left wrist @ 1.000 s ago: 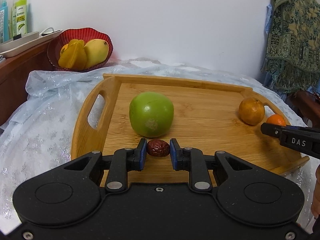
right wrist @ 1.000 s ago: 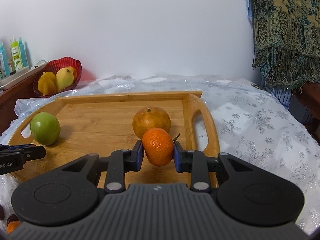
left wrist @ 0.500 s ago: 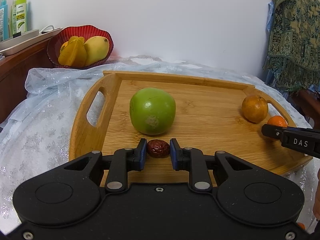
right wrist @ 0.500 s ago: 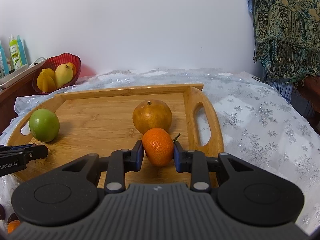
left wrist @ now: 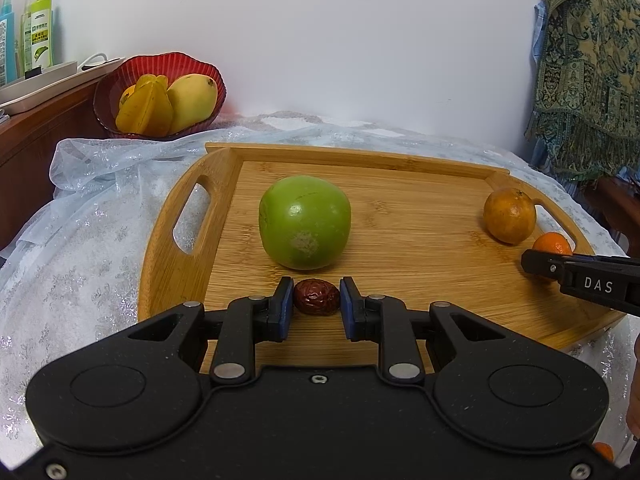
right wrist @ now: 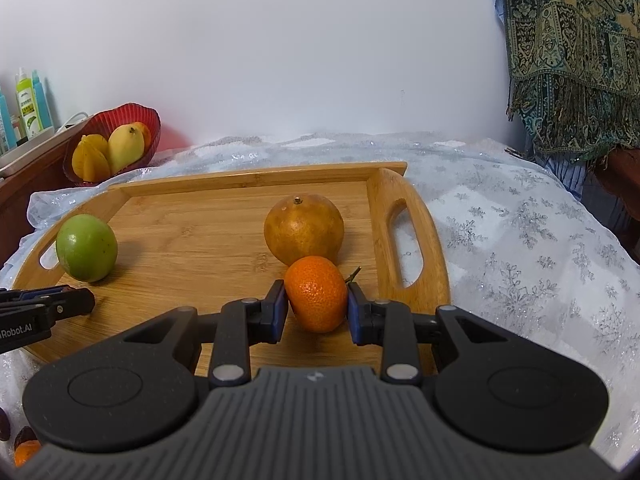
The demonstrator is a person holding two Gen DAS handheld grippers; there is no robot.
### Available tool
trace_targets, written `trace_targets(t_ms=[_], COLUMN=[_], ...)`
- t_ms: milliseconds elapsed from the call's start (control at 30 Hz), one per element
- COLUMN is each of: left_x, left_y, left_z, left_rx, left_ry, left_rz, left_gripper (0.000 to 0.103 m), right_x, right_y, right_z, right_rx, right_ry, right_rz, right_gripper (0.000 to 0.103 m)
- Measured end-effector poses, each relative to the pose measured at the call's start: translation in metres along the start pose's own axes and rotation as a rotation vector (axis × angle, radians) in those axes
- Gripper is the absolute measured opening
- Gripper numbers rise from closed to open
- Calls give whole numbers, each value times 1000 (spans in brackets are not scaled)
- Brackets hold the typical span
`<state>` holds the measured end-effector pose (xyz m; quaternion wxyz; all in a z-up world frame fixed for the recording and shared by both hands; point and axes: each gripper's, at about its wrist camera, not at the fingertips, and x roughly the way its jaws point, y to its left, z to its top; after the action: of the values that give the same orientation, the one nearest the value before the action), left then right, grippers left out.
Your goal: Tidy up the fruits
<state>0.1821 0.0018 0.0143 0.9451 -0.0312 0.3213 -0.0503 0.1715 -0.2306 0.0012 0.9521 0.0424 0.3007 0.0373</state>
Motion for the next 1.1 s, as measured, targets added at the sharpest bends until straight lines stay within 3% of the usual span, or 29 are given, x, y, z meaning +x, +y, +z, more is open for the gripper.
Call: trace_targets(t_ms=[1100], left_x=[-1], left_y=[0], left_z=[-1], left_rx=[1], left_ry=[-2], left_rz=[2], left_gripper=[24], right_x=[1], right_y=[1], right_z=[-1], right_rx=[1], right_ry=[4], right_rz=[-1], right_gripper=[41])
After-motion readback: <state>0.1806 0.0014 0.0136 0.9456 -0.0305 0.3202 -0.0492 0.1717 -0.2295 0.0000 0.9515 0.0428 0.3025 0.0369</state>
